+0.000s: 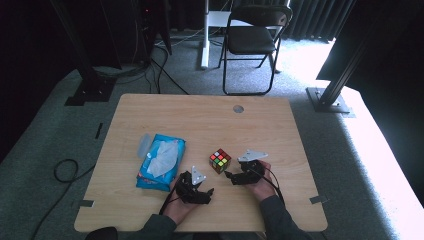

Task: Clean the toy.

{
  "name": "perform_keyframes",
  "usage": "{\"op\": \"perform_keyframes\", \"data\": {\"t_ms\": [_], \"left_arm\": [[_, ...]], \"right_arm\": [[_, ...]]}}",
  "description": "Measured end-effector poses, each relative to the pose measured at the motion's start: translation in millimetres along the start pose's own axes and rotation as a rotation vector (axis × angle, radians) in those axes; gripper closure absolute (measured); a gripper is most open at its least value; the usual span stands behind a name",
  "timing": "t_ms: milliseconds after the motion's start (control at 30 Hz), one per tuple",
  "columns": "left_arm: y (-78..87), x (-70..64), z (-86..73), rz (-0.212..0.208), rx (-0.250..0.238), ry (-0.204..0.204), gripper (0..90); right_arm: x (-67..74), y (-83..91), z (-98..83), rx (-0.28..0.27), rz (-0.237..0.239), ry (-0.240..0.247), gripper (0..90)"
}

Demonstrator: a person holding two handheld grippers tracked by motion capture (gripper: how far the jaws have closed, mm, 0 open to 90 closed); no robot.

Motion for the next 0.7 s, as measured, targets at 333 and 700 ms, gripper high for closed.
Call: {"op": "perform_keyframes", "data": {"t_ms": [333,700], "left_arm": [[3.2,1.0,-1.1,-0.007,-0.01,-0.007,22.2],[8.1,-0.5,-1.1,-0.035,0.019,-0.019,35.9]], "right_arm": [[-8.8,1.4,-9.1,0.013,-0.021,-0.016,21.3],[-13.5,-2.5,-13.9,0.022,-0.045,-0.019,21.7]]}}
Point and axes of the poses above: each handheld gripper's, and its own axes: y roughly backward along the jaws, z roughly out of its top, x roughly to its left, the point moved 8 cm from there along -y, roughly forward along the jaws
